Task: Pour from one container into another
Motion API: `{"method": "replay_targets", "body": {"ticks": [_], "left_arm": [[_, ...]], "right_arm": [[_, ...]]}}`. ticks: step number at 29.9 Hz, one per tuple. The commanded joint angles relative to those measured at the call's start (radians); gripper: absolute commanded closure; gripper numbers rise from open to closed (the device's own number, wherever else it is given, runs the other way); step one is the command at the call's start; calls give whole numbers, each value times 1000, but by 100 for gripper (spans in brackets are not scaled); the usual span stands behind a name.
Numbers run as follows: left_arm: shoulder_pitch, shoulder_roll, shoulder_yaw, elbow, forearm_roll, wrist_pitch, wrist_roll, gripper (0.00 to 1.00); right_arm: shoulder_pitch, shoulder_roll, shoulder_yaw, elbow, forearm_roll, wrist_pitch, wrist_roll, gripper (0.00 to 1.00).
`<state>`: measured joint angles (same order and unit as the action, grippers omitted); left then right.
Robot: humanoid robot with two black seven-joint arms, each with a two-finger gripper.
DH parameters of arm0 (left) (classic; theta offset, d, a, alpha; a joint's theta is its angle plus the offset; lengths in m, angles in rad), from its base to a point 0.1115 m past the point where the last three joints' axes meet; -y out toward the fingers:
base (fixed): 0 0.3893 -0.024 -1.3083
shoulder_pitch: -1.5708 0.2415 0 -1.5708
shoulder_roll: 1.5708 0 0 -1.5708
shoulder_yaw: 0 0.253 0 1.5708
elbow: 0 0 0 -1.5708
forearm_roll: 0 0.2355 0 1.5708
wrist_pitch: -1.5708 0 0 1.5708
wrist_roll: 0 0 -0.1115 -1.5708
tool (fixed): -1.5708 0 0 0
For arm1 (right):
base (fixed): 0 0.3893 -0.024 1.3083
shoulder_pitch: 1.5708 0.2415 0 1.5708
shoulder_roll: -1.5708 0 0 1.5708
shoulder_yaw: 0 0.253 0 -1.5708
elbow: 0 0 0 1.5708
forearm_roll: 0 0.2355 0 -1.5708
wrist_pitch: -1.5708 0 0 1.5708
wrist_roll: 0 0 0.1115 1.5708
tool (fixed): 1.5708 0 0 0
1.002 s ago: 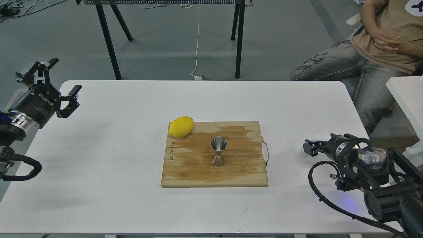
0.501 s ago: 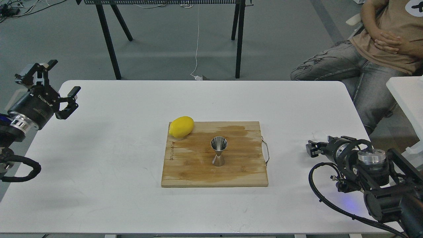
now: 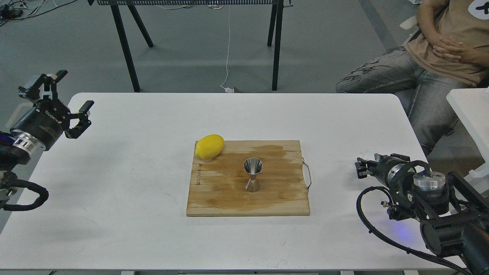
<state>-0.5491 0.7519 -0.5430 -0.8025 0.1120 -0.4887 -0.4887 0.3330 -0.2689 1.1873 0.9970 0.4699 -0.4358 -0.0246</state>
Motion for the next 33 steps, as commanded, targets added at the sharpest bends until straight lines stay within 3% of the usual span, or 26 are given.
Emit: {"method": "replay_targets", "body": {"ticks": [1,10,21,33], "left_arm": [[0,-2,0,0,0,0,0,1],[0,-5,0,11,0,0,0,1],[0,-19,0,11,0,0,0,1],[0,-20,0,12,0,0,0,1]], "right_arm": [[0,-1,-1,0,0,2,0,56],[-6,-1,-1,44,-11,12,0,56],[1,-1,-24,330,-224,45,-5,56],[67,71,-204,454,-555,212,-5,57]]}}
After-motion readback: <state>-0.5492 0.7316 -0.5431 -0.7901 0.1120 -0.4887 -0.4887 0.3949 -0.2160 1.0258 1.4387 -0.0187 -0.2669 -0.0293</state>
